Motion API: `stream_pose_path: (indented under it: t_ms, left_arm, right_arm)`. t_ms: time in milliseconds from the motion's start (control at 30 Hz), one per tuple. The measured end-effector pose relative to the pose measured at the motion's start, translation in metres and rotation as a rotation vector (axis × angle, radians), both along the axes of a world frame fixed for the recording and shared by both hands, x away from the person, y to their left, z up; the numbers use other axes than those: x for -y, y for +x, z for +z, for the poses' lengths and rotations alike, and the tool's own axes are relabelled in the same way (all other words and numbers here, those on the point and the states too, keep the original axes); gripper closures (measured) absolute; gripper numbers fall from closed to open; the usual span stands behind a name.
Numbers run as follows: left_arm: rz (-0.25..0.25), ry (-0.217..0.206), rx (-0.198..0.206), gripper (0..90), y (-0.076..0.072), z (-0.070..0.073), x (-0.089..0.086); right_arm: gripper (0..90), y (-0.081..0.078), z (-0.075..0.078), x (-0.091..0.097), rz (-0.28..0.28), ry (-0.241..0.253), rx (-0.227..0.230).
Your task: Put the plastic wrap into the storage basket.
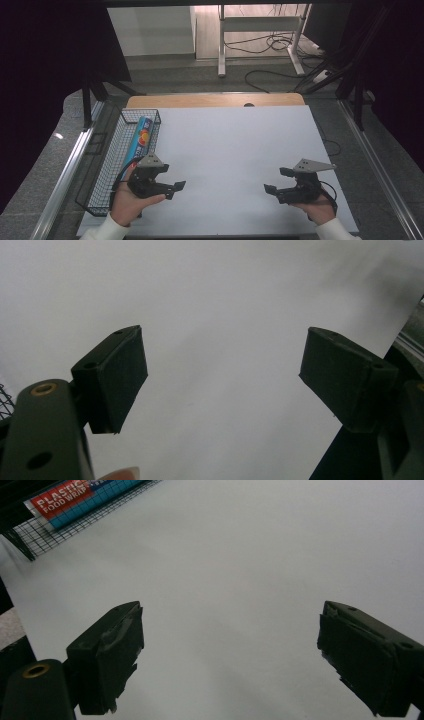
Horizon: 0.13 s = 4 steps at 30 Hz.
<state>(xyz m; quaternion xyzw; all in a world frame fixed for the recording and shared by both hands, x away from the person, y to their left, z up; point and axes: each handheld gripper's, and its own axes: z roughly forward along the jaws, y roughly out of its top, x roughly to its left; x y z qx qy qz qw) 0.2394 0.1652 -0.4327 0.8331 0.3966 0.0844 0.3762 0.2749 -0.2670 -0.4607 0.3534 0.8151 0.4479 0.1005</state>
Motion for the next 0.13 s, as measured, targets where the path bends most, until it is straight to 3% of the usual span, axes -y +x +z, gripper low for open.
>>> stream_pose_path:
  t_ms: [133]
  left_arm:
    - [-0.011, 0.019, -0.011, 18.9, -0.0023, -0.0092, 0.0033]
  right_arm:
    - [11.4, -0.0015, -0.0034, -0.0060, 0.016, -0.032, 0.026]
